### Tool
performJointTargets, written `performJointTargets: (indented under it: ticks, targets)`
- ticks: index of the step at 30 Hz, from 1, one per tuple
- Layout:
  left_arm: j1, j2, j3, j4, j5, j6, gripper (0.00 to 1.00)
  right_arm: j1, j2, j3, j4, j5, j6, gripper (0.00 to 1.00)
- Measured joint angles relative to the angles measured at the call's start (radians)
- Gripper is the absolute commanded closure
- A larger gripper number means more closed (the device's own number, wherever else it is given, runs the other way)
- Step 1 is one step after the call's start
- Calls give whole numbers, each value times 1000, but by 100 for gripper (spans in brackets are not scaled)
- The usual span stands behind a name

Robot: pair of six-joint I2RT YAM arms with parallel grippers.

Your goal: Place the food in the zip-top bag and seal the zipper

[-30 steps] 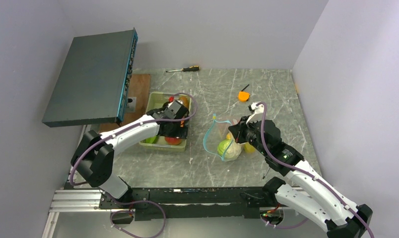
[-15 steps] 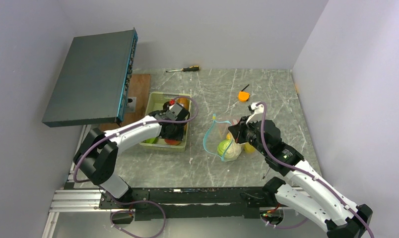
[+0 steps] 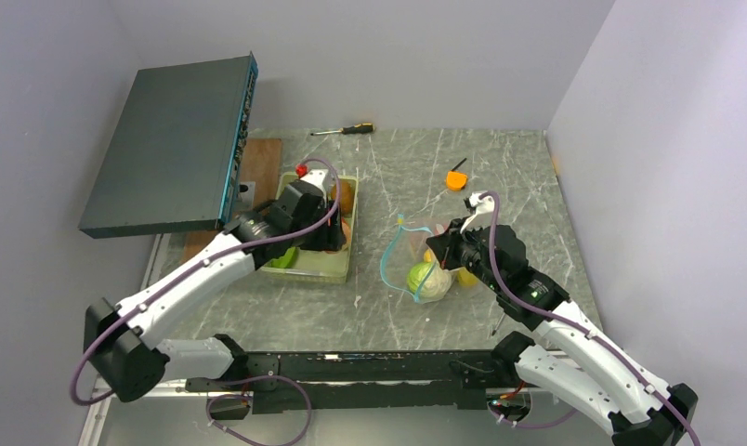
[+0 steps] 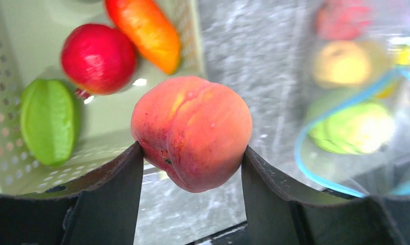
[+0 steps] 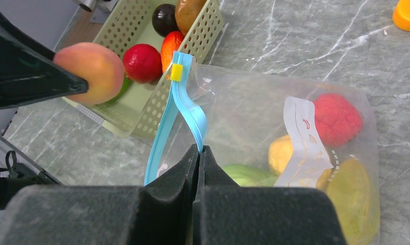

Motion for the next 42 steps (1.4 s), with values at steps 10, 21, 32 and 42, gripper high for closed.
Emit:
performJointTargets:
  ticks: [10,21,32,42]
  targets:
    - [-50,-71,-2,227,257,-56,79,0,-13,-3,8,-38,-1,100]
    - [-157,135,71,291,342,-83,80,0,-36,-5,8,-61,-9,100]
    - [-195,184,80,306,368,-104,78,0,-50,-15,16,-68,-8,100]
    - [-212,206,84,331,377,-126,68,0,-62,-16,22,-78,-8,100]
